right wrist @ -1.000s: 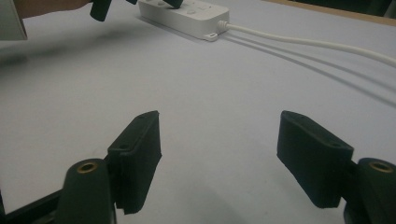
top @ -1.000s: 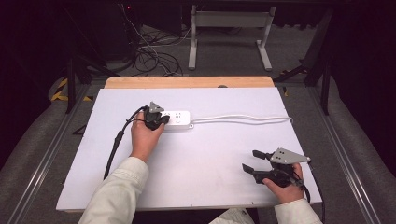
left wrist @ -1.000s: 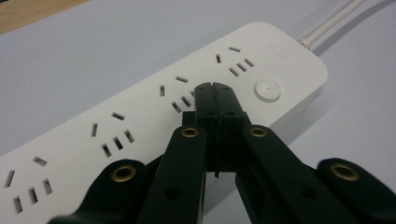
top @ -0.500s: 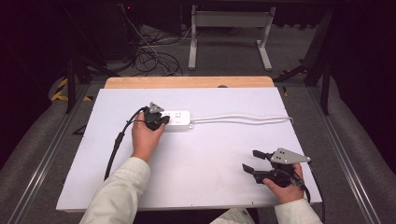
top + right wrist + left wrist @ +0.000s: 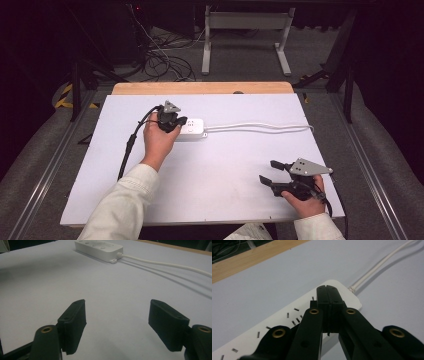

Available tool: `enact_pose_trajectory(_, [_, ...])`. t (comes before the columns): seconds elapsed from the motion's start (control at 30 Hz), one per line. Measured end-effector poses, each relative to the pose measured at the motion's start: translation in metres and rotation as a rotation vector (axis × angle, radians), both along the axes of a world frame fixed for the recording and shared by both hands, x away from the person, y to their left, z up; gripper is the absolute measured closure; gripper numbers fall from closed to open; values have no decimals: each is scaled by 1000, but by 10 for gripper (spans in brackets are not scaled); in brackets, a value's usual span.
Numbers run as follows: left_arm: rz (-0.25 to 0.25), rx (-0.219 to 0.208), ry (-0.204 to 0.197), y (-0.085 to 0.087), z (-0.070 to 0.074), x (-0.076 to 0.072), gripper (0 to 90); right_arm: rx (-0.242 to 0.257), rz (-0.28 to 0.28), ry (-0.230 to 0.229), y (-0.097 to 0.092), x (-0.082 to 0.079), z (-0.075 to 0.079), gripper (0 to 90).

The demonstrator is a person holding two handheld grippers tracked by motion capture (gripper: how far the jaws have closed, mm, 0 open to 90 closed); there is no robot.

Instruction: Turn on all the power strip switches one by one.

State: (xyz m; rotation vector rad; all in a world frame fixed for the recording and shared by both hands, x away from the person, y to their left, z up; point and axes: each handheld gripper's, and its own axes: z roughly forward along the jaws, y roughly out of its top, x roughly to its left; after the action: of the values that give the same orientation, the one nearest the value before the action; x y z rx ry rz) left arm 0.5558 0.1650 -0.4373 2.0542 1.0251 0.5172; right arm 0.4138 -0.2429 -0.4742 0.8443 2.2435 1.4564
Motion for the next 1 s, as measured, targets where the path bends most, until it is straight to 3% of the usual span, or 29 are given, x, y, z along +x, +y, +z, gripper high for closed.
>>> enact_pose_trajectory(0.2, [-56, 20, 3, -10, -12, 3, 900, 0, 0, 3, 0, 1, 0, 312])
enact_pose_trajectory(0.43, [-52, 40, 29, -13, -21, 7, 900, 1, -3, 7, 0, 1, -1, 310])
enact_pose_trajectory(0.57, [-61, 54, 23, -12, -24, 8, 900, 0, -4, 7, 0, 1, -1, 308])
enact_pose_trajectory(0.73, [-62, 42, 2, -12, -27, 8, 900, 0, -3, 9, 0, 1, -1, 307])
enact_pose_trajectory(0.87, [-52, 2, 2, -10, -30, 8, 900, 1, -3, 10, 0, 1, -2, 306])
enact_pose_trajectory(1.0, [-50, 7, 0, -10, -31, 7, 900, -2, -3, 11, 0, 1, -2, 306])
